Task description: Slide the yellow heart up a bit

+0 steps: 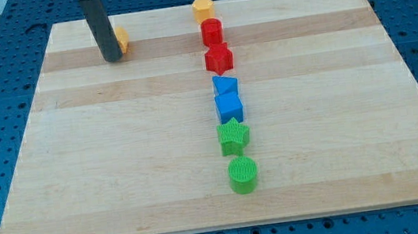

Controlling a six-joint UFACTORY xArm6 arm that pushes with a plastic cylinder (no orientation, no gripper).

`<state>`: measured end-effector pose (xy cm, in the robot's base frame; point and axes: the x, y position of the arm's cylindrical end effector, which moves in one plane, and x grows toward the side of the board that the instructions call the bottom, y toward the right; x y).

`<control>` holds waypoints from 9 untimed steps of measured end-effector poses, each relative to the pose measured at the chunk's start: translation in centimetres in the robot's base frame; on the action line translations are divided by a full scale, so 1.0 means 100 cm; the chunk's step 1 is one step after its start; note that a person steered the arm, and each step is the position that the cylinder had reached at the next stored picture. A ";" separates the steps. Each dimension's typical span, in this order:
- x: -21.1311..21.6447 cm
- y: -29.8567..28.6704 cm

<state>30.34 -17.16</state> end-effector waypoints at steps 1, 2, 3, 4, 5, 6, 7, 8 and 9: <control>-0.006 0.000; -0.013 0.002; -0.018 0.014; -0.027 0.022; -0.030 0.024; -0.030 0.026; -0.032 0.039; -0.032 0.050; -0.032 0.056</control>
